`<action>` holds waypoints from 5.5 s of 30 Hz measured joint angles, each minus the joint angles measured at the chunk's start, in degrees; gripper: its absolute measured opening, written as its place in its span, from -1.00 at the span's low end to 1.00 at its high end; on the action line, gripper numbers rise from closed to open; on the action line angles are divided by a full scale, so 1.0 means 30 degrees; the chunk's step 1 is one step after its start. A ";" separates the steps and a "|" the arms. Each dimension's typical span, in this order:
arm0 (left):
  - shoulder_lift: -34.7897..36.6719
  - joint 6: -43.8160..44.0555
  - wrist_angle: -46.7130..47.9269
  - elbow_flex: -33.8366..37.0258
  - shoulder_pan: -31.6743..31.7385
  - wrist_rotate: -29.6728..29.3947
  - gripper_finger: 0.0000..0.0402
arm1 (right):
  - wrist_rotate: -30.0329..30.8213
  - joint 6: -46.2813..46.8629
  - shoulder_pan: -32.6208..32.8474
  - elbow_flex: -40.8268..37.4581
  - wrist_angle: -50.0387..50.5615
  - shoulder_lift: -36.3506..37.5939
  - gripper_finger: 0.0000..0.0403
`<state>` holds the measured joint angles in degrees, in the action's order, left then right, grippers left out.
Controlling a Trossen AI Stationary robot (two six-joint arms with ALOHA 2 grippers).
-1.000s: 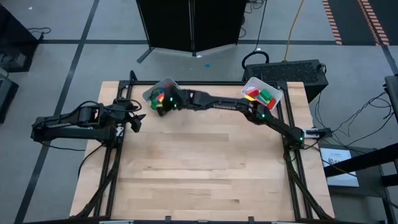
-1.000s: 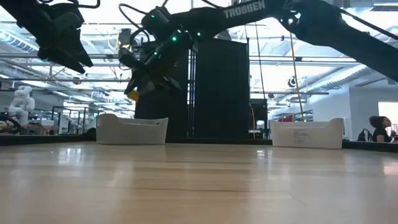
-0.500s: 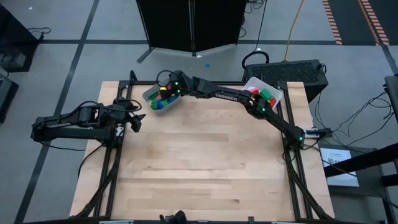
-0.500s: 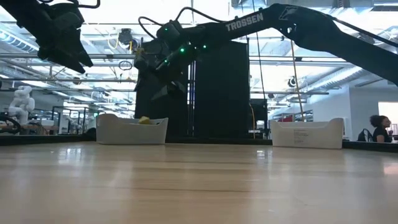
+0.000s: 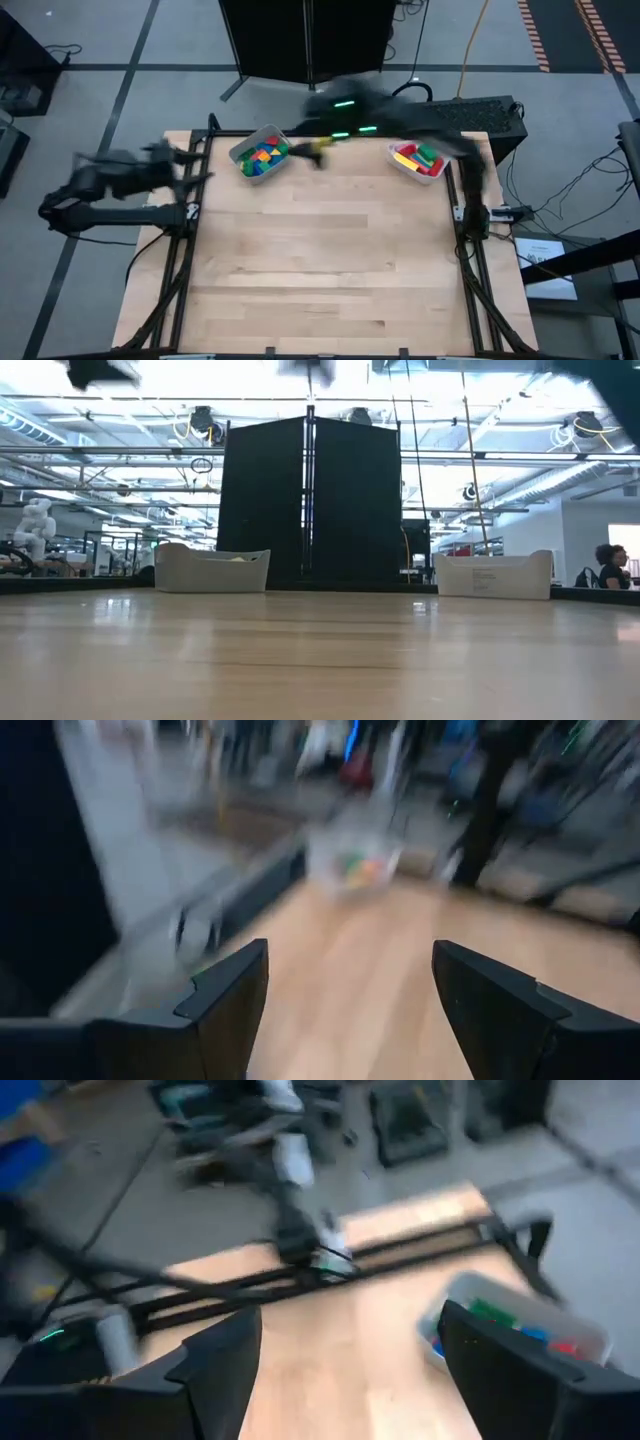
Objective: Sort blocks by size
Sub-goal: Return to Home Position
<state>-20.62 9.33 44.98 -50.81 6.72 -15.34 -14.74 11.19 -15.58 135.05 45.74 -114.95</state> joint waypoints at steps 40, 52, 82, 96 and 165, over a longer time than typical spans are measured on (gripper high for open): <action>0.6815 0.2801 -1.0163 0.7408 -0.0044 0.6989 0.40 | -0.1019 -0.1247 0.5994 -3.6098 -1.3330 3.6674 0.45; 0.6847 0.3268 -1.2014 1.1742 -0.0073 0.9218 0.40 | -0.1203 0.0422 0.6020 -4.4780 -2.4900 3.8195 0.45; 0.6854 0.3220 -1.5560 1.6810 -0.0503 0.7079 0.40 | -0.0539 0.0040 0.6109 -4.4745 -1.9853 3.8172 0.45; 0.6847 0.3238 -1.5545 1.6818 -0.0503 0.7026 0.40 | -0.0543 0.0040 0.6109 -4.4745 -1.9847 3.8169 0.45; 0.6845 0.3260 -1.5545 1.6847 -0.0503 0.7011 0.40 | -0.0552 0.0033 0.6104 -4.4745 -1.9859 3.8162 0.45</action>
<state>-0.08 19.11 -1.65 -0.27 5.21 5.69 -16.40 11.29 2.73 0.82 -13.84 -0.47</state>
